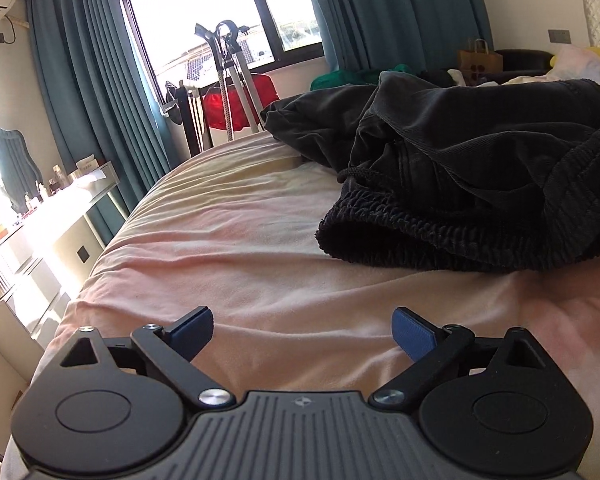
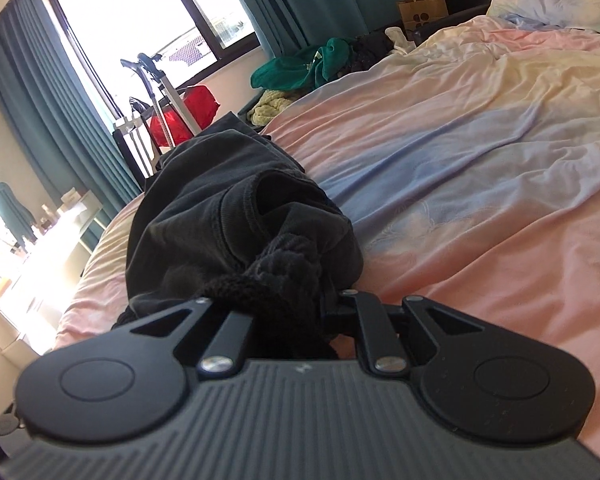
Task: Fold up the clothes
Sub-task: 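Pull the cuff with the right gripper while the left gripper grasps the other cuff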
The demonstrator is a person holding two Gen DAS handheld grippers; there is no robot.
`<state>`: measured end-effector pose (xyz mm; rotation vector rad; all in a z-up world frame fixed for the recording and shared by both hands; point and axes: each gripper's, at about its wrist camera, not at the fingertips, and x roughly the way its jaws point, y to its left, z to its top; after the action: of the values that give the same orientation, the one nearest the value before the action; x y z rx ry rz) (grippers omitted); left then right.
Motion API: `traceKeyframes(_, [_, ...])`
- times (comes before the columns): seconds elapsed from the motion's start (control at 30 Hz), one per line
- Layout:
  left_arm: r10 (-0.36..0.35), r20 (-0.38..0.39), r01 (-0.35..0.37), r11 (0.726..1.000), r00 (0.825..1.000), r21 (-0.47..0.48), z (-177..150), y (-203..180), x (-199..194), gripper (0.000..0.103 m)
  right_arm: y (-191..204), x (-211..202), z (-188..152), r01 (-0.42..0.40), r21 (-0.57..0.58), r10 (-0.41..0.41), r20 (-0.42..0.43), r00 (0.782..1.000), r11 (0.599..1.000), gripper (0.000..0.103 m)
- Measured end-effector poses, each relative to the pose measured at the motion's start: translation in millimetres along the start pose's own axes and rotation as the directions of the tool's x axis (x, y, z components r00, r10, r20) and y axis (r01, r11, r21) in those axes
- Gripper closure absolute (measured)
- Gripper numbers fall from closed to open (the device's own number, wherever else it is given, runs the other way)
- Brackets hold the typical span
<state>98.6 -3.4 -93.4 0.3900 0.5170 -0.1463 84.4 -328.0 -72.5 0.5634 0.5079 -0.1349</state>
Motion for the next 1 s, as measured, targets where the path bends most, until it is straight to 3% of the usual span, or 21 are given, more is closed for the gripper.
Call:
traceKeyframes(0.23, [0.026, 0.016, -0.027, 0.998, 1.0, 0.059, 1, -14, 5, 0.006, -4, 1, 2, -0.001, 0.036, 0.002, -0.021, 1.0, 0.999, 0.091])
traceKeyframes(0.37, [0.035, 0.031, -0.04, 0.984, 0.999, 0.173, 13, -30, 17, 0.006, -6, 1, 2, -0.002, 0.053, 0.004, -0.026, 1.0, 0.999, 0.091])
traceKeyframes(0.47, [0.063, 0.084, -0.082, 0.967, 0.995, 0.241, 29, -41, 31, 0.006, -7, 0, 3, -0.002, 0.059, 0.003, -0.026, 1.0, 0.998, 0.091])
traceKeyframes(0.63, [0.022, 0.075, -0.042, 0.959, 0.997, 0.279, 43, -55, 62, 0.006, -11, 3, 3, 0.0, 0.082, 0.002, -0.026, 1.0, 0.997, 0.091])
traceKeyframes(0.77, [0.029, 0.075, -0.046, 0.972, 0.997, 0.23, 45, -52, 83, 0.001, -14, 7, 3, 0.002, 0.093, 0.0, -0.028, 1.0, 0.996, 0.091])
traceKeyframes(0.9, [0.044, 0.093, -0.049, 0.997, 0.995, 0.052, 52, -30, 85, 0.002, -16, 11, 1, 0.013, 0.095, -0.011, -0.025, 1.0, 0.995, 0.091])
traceKeyframes(1.0, [0.025, 0.122, -0.01, 0.993, 0.992, -0.12, 55, 0, 84, 0.003, -17, 14, -1, 0.028, 0.086, -0.026, -0.028, 0.999, 0.996, 0.091])
